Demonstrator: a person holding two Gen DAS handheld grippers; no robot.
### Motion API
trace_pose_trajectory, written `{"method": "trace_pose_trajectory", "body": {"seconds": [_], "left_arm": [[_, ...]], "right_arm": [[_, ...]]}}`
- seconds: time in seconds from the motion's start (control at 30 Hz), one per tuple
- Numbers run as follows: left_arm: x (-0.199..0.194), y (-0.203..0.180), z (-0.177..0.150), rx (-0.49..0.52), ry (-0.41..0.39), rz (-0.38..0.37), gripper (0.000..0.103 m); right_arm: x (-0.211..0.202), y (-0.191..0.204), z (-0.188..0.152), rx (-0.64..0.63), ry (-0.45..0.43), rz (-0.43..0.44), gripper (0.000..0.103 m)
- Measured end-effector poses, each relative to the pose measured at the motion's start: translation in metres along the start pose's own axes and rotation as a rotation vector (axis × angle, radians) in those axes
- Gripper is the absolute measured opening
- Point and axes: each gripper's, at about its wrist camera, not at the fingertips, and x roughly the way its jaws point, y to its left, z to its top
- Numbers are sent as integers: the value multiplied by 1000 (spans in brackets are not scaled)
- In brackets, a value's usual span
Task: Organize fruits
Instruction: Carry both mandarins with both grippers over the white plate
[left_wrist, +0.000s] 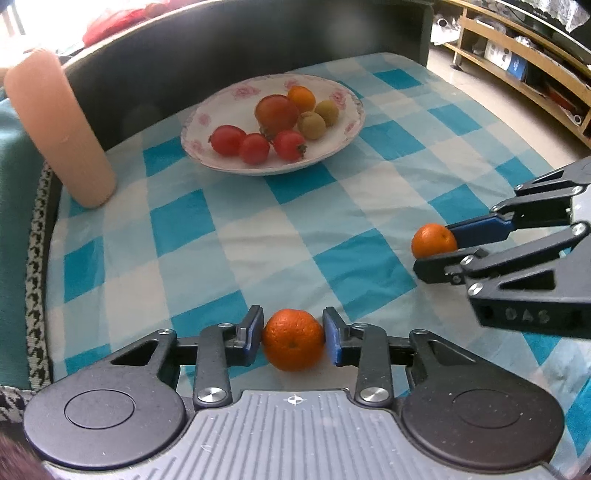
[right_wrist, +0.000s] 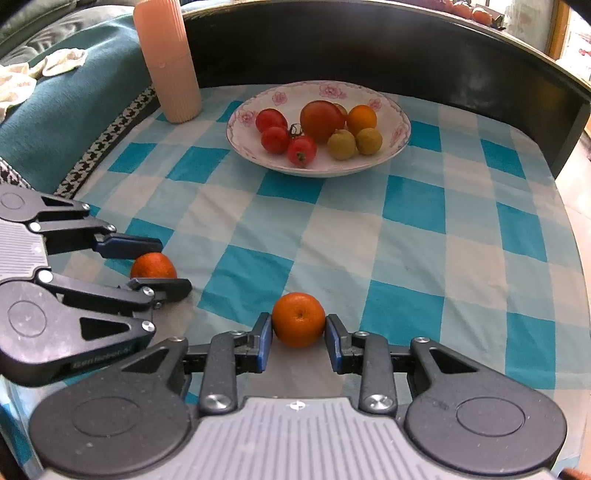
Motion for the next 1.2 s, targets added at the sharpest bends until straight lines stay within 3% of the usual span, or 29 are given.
{"method": "trace_pose_trajectory", "body": {"seconds": [0.83,1.2], "left_arm": [[-24,15,57,-58,-148,33,43],[-7,22,89,-58,-167,59,43]], "right_arm": [[-32,-14,50,79,-152,23,45],[-24,-25,82,83,-196,10,45]]}}
